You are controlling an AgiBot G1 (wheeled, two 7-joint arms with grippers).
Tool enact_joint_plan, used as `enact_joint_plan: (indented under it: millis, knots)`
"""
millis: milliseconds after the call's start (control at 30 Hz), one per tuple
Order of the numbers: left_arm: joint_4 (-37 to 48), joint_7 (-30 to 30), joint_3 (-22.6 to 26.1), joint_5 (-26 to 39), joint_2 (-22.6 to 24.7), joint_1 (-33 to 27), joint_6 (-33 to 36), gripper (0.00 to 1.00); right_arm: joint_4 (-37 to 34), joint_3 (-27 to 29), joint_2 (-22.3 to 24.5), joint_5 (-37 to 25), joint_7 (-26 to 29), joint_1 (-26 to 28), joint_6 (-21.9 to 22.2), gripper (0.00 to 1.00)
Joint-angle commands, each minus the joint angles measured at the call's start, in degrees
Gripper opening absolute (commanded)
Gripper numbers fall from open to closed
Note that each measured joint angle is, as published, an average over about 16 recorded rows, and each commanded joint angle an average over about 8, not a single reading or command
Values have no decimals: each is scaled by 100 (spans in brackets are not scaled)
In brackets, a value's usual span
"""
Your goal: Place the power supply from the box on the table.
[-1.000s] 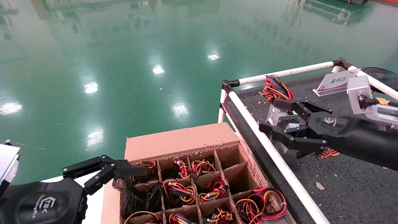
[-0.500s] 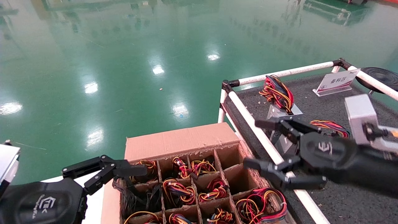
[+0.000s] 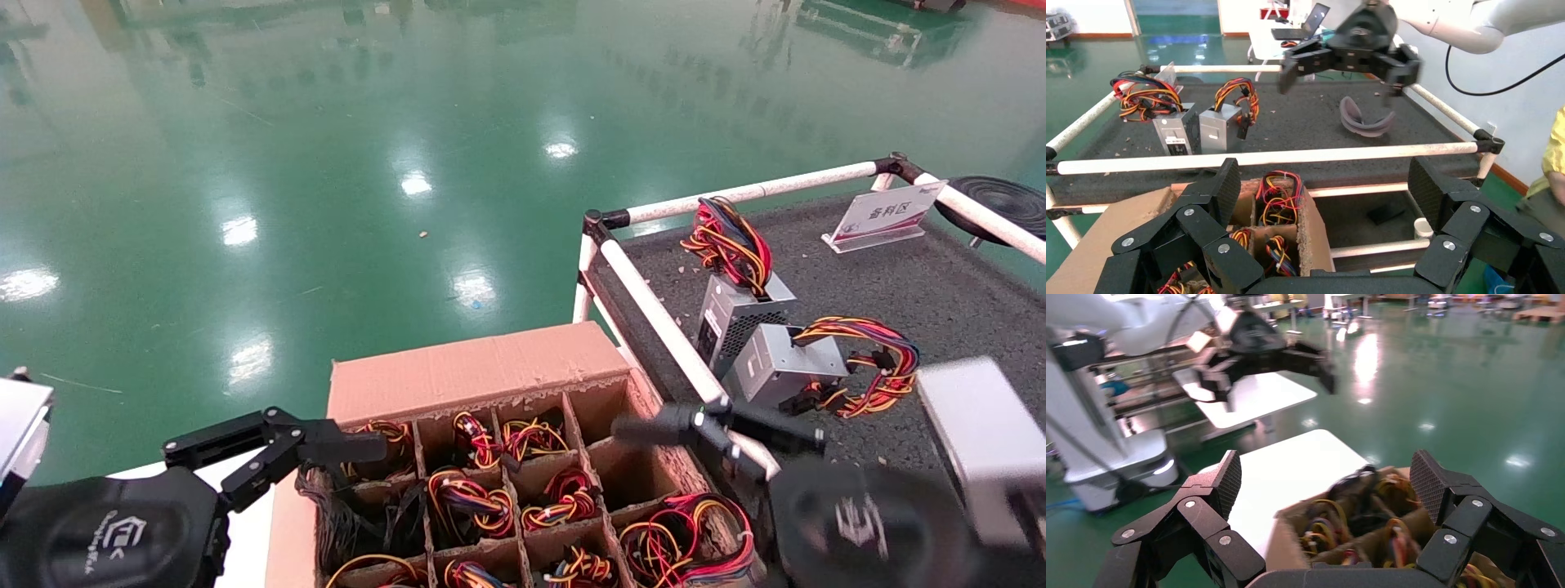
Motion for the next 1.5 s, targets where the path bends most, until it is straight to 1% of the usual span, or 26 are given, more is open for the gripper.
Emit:
enact_joint_plan:
  millis: [33, 200, 733, 1500]
  knots:
    - [0, 0, 0, 0, 0, 0, 0, 100, 231, 80, 33, 24, 53, -126, -24, 100]
    - [1, 1, 0, -1, -1, 1, -1, 100, 383, 140, 57, 42, 80, -211, -44, 100]
    - [1, 1, 0, -1, -1, 1, -2, 100, 215, 79, 35, 34, 50, -123, -22, 100]
    - [1, 1, 0, -1, -1, 1, -2, 100, 157, 56, 25, 20, 39, -91, -12, 100]
